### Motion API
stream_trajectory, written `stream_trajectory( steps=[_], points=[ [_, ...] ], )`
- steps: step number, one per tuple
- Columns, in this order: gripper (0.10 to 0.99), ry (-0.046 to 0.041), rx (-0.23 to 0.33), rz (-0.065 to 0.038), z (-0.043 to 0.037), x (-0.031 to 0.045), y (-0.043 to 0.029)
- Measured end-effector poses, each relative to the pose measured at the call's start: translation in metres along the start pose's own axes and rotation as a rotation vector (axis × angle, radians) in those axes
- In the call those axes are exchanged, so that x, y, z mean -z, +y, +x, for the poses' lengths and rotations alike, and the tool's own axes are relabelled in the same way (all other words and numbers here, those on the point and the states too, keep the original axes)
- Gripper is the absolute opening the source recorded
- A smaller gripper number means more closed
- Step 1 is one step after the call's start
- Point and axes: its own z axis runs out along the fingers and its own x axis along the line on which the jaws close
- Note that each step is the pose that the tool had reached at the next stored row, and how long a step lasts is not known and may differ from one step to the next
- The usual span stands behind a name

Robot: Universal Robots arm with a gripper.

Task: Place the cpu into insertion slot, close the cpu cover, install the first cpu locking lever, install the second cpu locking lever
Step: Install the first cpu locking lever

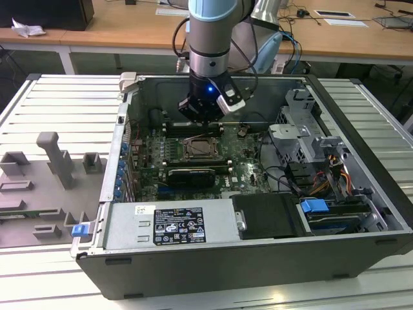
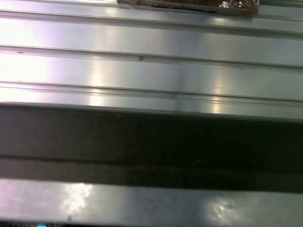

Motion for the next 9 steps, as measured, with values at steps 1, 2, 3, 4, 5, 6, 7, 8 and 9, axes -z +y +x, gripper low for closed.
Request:
stream_trajectory(
  steps=[1, 2, 3, 4, 5, 6, 7, 8, 9],
  points=[
    [0.106, 0.0000, 0.000, 0.000, -0.0003, -0.0006, -0.0001],
    [0.106, 0.0000, 0.000, 0.000, -0.0006, -0.0010, -0.0001],
    [0.106, 0.0000, 0.000, 0.000, -0.0012, -0.0015, -0.0002],
    [0.106, 0.0000, 0.000, 0.000, -0.0016, -0.0019, -0.0002],
    [0.106, 0.0000, 0.000, 0.000, -0.0022, -0.0024, -0.0003],
    [0.106, -0.0001, 0.000, 0.000, -0.0028, -0.0031, -0.0004],
    [0.106, 0.0000, 0.000, 0.000, -0.0033, -0.0047, -0.0005],
    [0.106, 0.0000, 0.000, 0.000, -0.0034, -0.0055, -0.0006],
    [0.106, 0.0000, 0.000, 0.000, -0.0035, -0.0061, -0.0006]
  ],
)
